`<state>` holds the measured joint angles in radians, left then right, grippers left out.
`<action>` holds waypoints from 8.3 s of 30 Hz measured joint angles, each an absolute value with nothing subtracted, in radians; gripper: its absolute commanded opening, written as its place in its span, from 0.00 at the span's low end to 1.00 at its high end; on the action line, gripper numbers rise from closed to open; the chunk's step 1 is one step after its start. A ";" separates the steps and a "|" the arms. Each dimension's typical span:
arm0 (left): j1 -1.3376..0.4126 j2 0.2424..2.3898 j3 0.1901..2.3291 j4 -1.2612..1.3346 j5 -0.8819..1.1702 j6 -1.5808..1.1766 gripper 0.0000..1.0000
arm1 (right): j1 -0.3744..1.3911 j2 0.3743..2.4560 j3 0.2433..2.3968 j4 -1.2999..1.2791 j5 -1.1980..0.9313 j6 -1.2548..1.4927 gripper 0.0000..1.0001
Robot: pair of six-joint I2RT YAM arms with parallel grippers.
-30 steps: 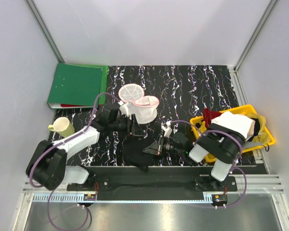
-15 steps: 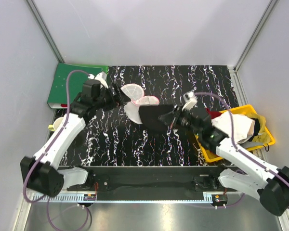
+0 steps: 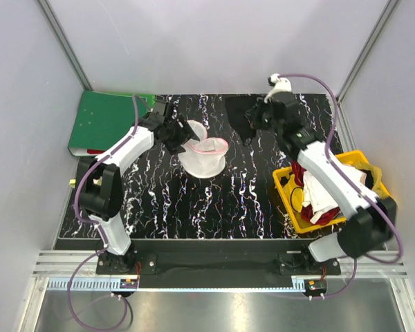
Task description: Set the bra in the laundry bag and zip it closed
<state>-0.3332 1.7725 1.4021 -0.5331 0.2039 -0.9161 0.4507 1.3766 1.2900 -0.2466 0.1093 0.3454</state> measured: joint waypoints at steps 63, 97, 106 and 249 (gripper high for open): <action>-0.348 1.728 1.319 -0.377 0.207 -0.709 0.00 | 0.484 1.810 0.970 0.346 -0.323 0.766 0.00; -0.387 1.434 0.809 -0.408 0.037 -0.795 0.19 | 0.490 1.751 0.950 0.368 -0.568 0.670 0.00; -0.387 1.584 0.852 -0.302 0.072 -0.794 0.14 | 0.497 1.751 0.948 0.317 -0.569 0.712 0.00; -0.713 1.614 1.078 -0.273 0.148 -0.638 0.78 | 0.877 1.044 1.009 -0.559 0.496 0.455 0.00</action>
<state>-0.7128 1.6138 1.0782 -0.2726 0.1478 -0.6376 0.8772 1.0435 1.0088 -0.5587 0.4961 0.4549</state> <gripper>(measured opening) 0.689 0.014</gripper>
